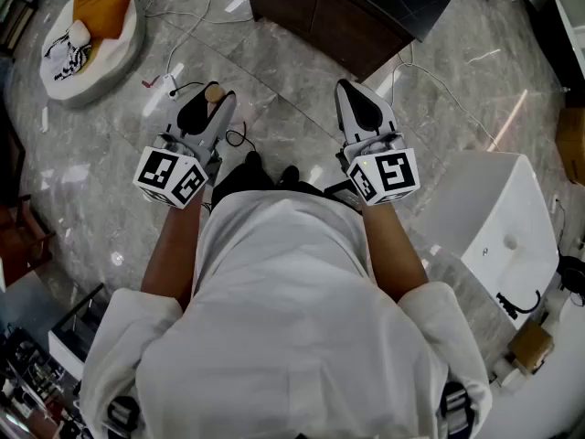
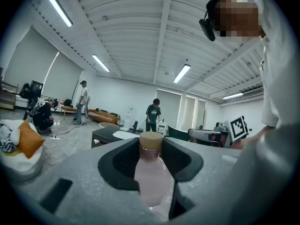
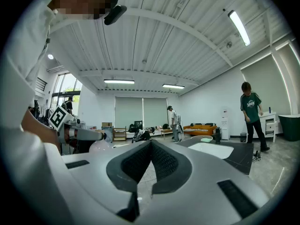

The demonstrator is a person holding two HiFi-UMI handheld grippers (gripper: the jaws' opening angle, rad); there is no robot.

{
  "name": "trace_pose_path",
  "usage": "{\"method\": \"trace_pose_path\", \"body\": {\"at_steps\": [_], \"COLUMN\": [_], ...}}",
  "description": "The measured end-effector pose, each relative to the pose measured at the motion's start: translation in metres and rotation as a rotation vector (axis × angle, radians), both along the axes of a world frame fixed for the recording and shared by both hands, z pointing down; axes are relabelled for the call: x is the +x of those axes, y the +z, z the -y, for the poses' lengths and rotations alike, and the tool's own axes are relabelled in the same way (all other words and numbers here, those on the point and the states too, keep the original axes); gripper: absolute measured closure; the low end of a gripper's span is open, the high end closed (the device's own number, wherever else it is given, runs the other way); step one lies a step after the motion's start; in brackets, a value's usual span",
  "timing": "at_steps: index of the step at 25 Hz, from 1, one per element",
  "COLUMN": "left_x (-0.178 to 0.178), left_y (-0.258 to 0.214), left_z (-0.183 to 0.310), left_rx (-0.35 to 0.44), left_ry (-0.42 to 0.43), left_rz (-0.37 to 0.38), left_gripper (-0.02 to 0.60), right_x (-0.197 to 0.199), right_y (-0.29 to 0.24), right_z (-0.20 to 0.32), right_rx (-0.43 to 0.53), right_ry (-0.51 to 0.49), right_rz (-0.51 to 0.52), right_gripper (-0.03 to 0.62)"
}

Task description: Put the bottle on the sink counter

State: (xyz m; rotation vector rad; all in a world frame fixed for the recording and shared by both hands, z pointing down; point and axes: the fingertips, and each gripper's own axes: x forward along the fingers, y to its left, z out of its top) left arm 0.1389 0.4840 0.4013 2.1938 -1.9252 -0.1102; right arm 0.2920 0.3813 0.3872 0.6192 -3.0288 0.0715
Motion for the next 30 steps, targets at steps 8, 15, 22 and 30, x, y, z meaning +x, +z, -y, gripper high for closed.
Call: {"method": "trace_pose_path", "body": {"at_steps": [8,15,22,30], "left_x": [0.003,0.002,0.004,0.004], "left_y": [0.002,0.004,0.007,0.011], "left_z": [-0.001,-0.003,-0.009,-0.012], "left_rx": [-0.004,-0.007,0.000,-0.027], "left_ry": [0.001,-0.011,-0.037,-0.037], "left_rz": [-0.006,-0.014,-0.023,-0.014], "left_gripper": [0.428,0.428,0.428,0.428], "right_x": [0.000,-0.001,0.008,0.015], "right_y": [0.007,0.011,0.015,0.023], "right_z": [-0.004,-0.007,-0.003,-0.002], "right_rx": [-0.039,-0.051,-0.082,-0.116], "right_ry": [-0.010,-0.061,-0.054,-0.033], "right_rz": [0.005,0.014,0.041,0.059], "right_gripper": [0.580,0.579,0.579,0.579]}}
